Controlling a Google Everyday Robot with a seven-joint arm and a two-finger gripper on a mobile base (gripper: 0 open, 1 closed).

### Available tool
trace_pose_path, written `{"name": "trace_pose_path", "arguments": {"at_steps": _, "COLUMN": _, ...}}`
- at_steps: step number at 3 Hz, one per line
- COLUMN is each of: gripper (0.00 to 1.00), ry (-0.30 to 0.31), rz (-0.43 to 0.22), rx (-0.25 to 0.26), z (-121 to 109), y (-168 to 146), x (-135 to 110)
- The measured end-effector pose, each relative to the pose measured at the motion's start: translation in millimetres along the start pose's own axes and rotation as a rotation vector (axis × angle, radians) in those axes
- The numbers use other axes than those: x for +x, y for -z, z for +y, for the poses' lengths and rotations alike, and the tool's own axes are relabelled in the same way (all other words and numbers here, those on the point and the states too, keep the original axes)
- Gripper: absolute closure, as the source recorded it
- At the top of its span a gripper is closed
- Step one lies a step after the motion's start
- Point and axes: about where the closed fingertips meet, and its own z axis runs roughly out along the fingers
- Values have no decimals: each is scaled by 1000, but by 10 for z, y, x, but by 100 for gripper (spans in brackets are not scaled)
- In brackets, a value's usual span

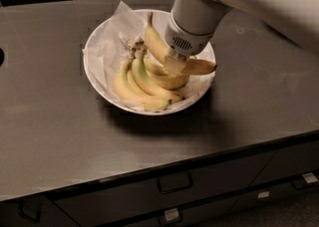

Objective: Pick banana from white bowl

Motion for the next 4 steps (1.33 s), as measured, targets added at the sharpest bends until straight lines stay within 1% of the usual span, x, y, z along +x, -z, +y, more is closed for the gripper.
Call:
{"name": "trace_pose_path", "arguments": {"at_steps": 1, "gripper": 100, "ry": -8, "rz": -9, "rx": 57, "z": -90, "y": 200, "x": 2}}
{"name": "trace_pose_path", "arguments": {"at_steps": 2, "gripper": 100, "ry": -8, "rz": -82, "rx": 47, "z": -222, "y": 356, "x": 22}}
{"name": "trace_pose_path", "arguments": {"at_steps": 3, "gripper": 100, "ry": 4, "rz": -203, "rx": -54, "z": -379, "y": 369, "x": 123}}
{"name": "trace_pose_path", "arguments": {"at_steps": 4, "gripper": 100, "ry": 70, "rz": -314, "rx": -200, "z": -300, "y": 429, "x": 99}}
